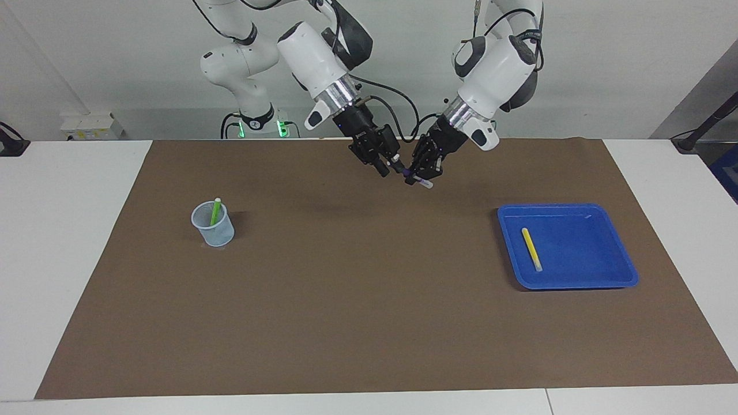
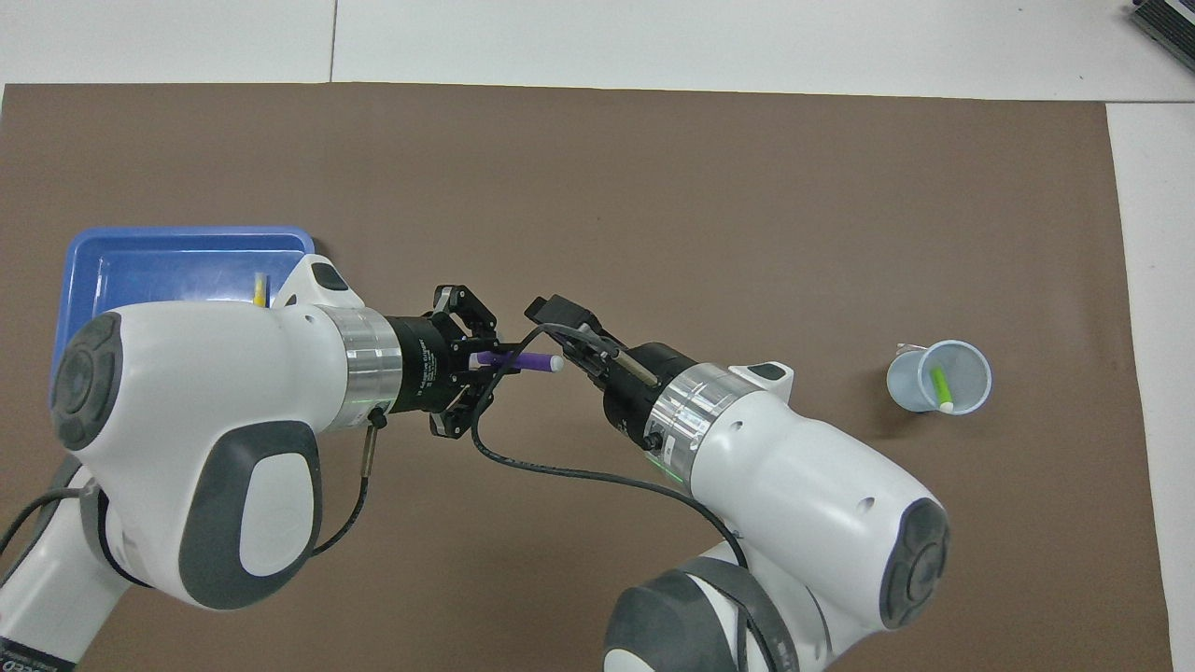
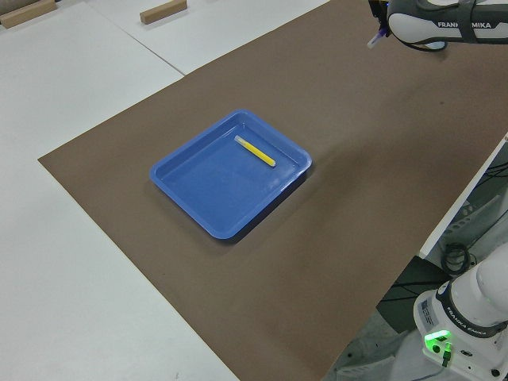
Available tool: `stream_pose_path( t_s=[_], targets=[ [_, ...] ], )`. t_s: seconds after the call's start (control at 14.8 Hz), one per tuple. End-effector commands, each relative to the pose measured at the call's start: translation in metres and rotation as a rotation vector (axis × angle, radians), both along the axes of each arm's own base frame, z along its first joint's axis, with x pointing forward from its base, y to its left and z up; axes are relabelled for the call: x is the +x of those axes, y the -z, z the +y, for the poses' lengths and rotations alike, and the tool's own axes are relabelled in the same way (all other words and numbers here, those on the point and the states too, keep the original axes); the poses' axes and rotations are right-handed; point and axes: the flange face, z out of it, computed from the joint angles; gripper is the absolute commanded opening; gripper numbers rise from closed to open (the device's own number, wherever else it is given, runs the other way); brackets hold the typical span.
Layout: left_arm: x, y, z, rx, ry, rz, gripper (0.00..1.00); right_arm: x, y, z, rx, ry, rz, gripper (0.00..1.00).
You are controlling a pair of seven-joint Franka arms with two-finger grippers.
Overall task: Right arm passes pens to left for tray arrangement
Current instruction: 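Close the left gripper on the purple pen and open the right gripper, then carry the purple pen to the tray with the left gripper while the right gripper returns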
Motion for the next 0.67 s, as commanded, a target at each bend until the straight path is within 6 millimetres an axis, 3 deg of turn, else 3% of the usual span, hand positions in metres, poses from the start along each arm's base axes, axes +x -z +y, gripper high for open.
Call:
stream_pose_path(
  t_s=[0.0, 0.34, 0.61],
  targets=[
    [-0.001, -0.004, 0.035, 0.106, 0.313, -0.072, 0.00, 0.008, 0.006, -0.017, -0.082, -0.125, -0.016, 1.00],
    [0.003, 0.005, 0.105, 0.245, 0.815, -0.162, 0.00, 0.017, 0.020, -0.058, -0.231, -0.395, 0.020, 1.00],
    [0.012, 0.009, 0.177, 0.337, 1.097, -0.199, 0.00, 0.024, 0.034, -0.119, -0.422, -0.549, 0.136, 1.00]
  ],
)
